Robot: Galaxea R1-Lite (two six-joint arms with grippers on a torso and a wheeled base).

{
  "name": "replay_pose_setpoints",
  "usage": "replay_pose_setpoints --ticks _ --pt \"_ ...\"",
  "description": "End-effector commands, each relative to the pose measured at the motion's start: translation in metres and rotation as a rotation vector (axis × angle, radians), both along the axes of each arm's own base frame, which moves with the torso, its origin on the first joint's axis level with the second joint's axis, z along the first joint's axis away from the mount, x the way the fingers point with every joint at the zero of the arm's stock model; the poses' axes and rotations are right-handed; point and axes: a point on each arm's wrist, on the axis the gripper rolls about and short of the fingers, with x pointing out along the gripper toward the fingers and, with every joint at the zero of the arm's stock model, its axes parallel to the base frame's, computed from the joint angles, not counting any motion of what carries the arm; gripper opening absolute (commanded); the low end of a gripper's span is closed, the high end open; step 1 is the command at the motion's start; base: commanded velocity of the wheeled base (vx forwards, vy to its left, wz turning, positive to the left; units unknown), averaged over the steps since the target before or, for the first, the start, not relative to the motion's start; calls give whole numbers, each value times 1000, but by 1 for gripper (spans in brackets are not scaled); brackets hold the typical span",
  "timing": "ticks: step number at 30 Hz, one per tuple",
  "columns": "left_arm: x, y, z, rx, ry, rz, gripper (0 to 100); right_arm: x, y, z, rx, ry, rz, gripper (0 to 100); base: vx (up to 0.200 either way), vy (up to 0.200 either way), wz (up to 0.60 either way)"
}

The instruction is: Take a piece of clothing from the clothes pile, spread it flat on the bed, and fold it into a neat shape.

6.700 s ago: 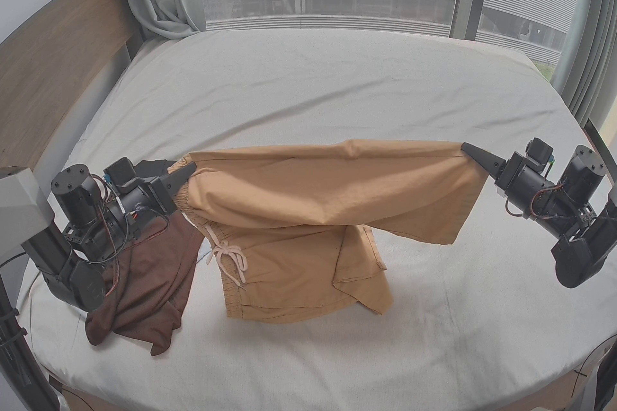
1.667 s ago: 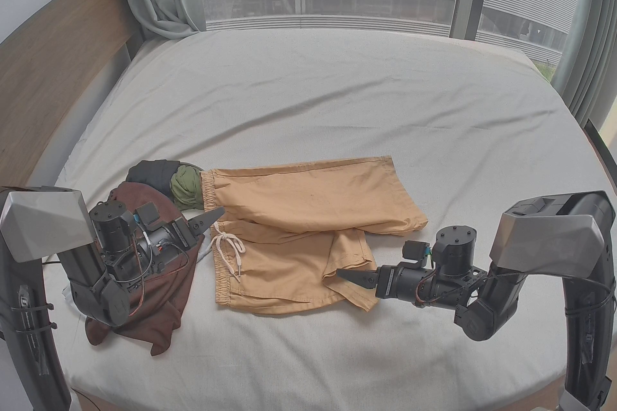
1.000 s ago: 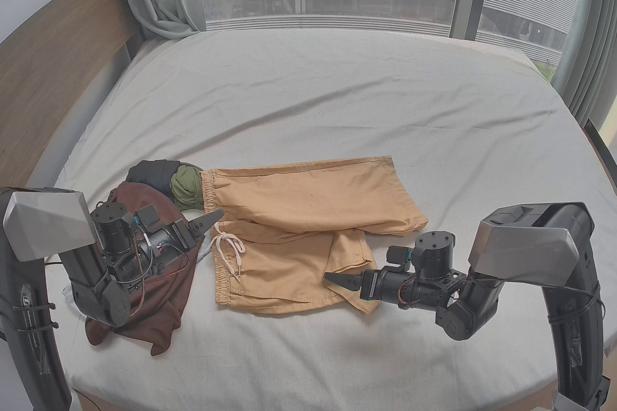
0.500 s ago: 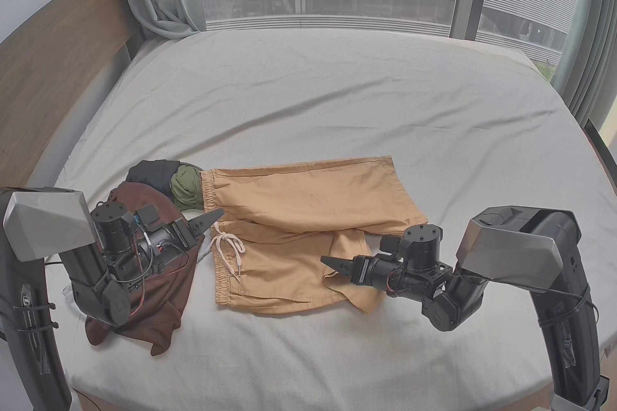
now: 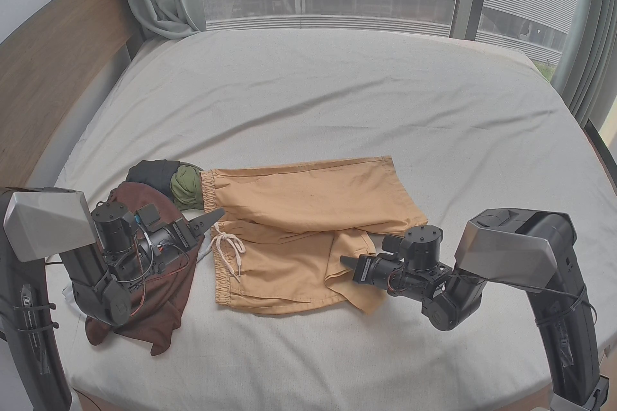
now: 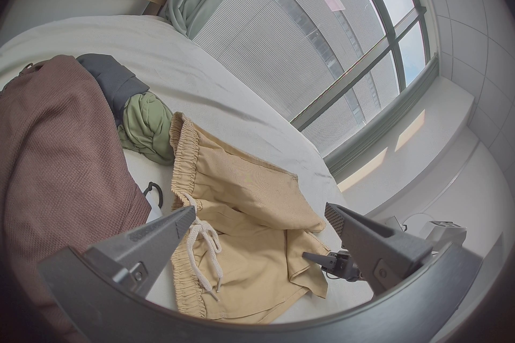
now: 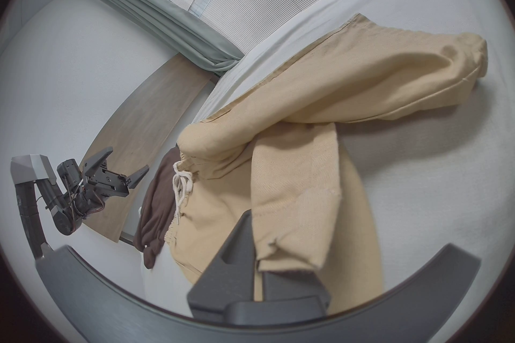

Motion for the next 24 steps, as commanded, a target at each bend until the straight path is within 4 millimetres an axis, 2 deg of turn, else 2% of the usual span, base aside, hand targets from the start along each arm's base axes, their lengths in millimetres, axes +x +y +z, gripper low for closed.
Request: replay_pose_setpoints --ticks 1,2,5,7,12,18,24 --pt "0 0 -1 0 2 0 100 0 -24 -2 -30 13 -49 0 0 0 0" --pt "0 0 -1 -1 2 -1 100 3 -39 3 -44 -7 -80 0 0 0 0" --pt "0 -1 -1 -1 4 -3 100 4 -57 7 -45 -13 -120 0 0 0 0" --pt "0 -1 -1 -1 4 -1 100 6 -79 14 -46 -19 -171 0 0 0 0" --pt "0 -1 -4 1 11 -3 100 12 -108 20 -47 -27 -242 0 0 0 0" --pt "0 -1 -4 1 9 -3 100 21 -130 21 -45 -34 -296 0 0 0 0" --pt "0 -1 -3 1 9 -3 100 23 -132 20 -44 -33 -299 0 0 0 0"
